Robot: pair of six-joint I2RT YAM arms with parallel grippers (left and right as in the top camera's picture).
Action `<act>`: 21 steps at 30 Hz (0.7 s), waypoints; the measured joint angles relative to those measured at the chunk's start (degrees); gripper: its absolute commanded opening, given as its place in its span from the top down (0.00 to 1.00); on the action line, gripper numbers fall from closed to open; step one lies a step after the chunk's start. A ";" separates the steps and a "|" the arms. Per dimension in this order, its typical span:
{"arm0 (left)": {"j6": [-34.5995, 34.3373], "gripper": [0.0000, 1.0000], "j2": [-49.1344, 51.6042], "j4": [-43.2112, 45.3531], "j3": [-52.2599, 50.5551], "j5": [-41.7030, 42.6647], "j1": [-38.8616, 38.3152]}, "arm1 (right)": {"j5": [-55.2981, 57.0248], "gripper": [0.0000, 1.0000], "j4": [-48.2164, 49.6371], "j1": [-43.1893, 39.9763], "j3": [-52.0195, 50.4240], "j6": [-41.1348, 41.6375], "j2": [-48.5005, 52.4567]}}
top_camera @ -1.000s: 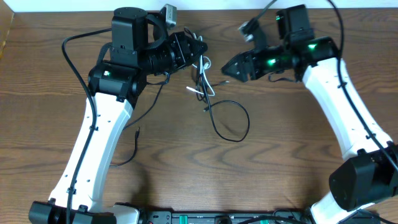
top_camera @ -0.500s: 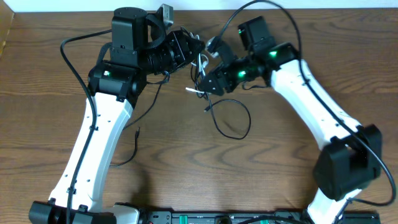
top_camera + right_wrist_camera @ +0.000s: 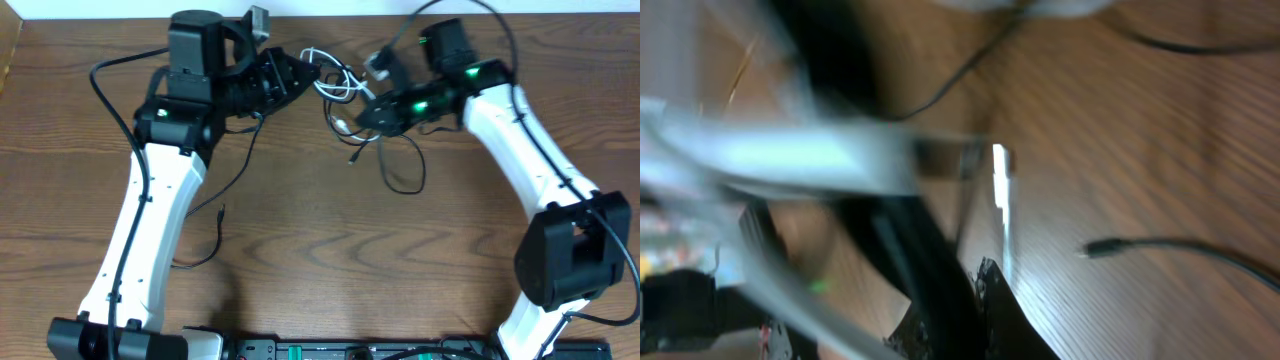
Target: Untangle cables
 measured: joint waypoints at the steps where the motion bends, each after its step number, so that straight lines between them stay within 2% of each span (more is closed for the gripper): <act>1: 0.44 0.93 0.17 -0.50 0.00 1.16 0.87 | 0.35 0.99 -0.70 -1.09 0.00 0.26 0.00; 5: 3.65 0.92 0.24 -3.91 0.00 7.45 6.78 | 3.52 0.99 -2.62 -5.53 -0.02 2.69 0.00; 10: 7.63 0.93 0.26 -7.02 0.00 15.78 12.28 | 6.95 0.99 -3.21 -5.95 -0.04 6.97 -0.07; 13: 10.21 0.93 0.24 -8.37 0.00 20.57 15.69 | 13.70 0.99 -4.44 -6.49 -0.17 11.85 -0.09; 17: 12.13 0.93 0.11 -9.86 0.00 23.30 20.46 | 22.77 0.99 -5.49 -10.36 -1.25 16.87 -0.04; 21: 13.44 0.92 0.11 -10.38 0.00 24.33 21.86 | 28.00 0.99 -6.27 -14.71 -1.44 19.71 -0.04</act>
